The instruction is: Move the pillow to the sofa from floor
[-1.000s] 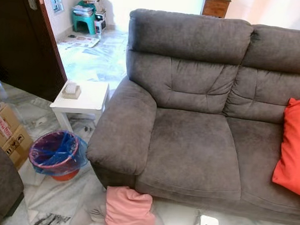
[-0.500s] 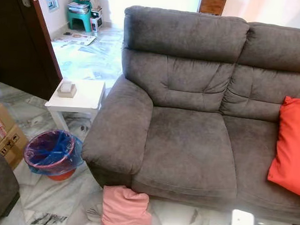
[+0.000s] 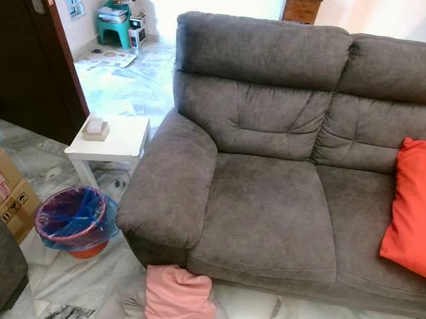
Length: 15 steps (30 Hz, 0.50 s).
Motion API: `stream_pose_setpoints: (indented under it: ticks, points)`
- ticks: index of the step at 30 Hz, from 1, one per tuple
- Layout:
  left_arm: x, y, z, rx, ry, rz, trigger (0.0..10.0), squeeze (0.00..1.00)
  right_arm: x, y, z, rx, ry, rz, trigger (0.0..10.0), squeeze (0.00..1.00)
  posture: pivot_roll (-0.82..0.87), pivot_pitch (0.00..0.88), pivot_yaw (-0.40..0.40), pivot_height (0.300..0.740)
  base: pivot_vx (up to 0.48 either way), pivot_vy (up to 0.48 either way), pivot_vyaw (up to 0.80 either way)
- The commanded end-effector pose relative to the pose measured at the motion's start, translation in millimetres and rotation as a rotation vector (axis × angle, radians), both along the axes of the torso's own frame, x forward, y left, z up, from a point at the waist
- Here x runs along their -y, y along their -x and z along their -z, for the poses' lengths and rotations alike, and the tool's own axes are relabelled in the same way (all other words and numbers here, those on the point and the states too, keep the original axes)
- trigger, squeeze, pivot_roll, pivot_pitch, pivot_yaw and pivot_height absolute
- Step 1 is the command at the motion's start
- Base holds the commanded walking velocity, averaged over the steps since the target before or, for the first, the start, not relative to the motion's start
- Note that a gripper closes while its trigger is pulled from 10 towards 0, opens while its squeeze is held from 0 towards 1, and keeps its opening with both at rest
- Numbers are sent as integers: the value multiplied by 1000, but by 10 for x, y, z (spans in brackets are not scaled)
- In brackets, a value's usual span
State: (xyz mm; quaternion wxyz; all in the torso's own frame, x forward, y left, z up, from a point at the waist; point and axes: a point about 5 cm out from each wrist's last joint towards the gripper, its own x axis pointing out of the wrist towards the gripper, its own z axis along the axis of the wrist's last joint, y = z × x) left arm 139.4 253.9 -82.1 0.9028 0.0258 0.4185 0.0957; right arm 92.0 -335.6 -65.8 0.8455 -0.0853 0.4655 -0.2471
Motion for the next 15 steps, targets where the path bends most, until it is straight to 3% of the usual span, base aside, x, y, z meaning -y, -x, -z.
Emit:
stream_pose_setpoints:
  ticks: [1, 5, 15]
  points:
    - [-49, 45, 0, -9, -10, -2, 10000, 0, -54, -3, 23, 19, -40, -13, 10000, 0, 84, 69, -10, 740, 0, 0, 0]
    - [-48, 24, -9, -1, -9, 5, 10000, 0, -262, -84, 99, 31, -137, -97, 10000, 0, 82, 75, -9, 740, 0, 0, 0]
    - [-40, 26, -8, -6, -16, 35, 10000, 0, -389, -63, 166, 14, -209, -101, 10000, 0, 95, 80, -10, 740, 0, 0, 0]
